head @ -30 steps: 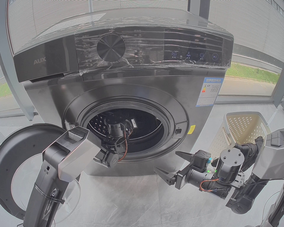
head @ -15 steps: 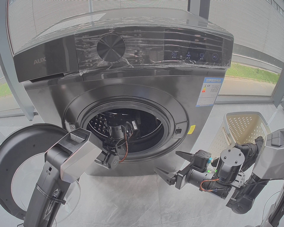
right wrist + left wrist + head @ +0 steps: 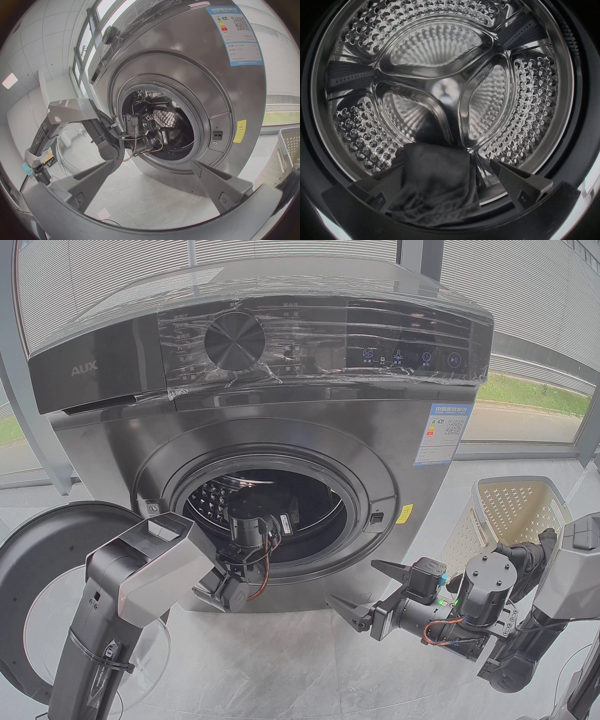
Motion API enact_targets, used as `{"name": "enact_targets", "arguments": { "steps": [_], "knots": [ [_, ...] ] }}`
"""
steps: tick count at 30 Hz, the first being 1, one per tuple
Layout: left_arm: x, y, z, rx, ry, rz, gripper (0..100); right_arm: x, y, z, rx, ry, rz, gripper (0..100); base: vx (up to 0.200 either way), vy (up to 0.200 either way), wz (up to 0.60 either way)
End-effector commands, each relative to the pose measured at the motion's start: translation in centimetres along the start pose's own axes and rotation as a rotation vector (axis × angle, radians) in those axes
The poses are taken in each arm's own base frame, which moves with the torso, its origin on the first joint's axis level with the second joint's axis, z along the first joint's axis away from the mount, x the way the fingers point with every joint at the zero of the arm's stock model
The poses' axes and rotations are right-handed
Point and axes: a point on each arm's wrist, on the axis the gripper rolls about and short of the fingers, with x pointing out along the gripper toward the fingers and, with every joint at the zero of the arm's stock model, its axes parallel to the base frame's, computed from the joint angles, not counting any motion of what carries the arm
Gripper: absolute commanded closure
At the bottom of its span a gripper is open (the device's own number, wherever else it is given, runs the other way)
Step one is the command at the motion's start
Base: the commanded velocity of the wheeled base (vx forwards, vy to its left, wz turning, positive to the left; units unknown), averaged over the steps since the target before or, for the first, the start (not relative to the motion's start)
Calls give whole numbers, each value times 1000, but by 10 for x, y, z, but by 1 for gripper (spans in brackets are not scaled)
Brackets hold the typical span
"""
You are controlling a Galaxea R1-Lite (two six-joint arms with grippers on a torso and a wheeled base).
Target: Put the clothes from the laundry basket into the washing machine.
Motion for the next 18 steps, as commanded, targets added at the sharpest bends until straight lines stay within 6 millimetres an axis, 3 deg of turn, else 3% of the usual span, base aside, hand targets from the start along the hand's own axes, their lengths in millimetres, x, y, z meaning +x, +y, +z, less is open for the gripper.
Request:
{"name": "enact_targets", "arguments": {
  "steps": [1,8,12,13,18],
  "knots": [
    [-20,-3,1,58,66,-11,0,1,1,0,0,-3,3,0,0,0,0],
    [-4,16,-38,165,114,25,0,0,7,0,-1,0,24,0,0,0,0],
    [9,19,-41,188,88,33,0,1,6,-1,-1,1,21,0,0,0,0],
    [11,21,-41,190,86,37,100,1,6,-1,-1,1,21,0,0,0,0],
    [16,19,-34,169,58,35,100,1,5,0,0,-1,16,0,0,0,0]
  ]
}}
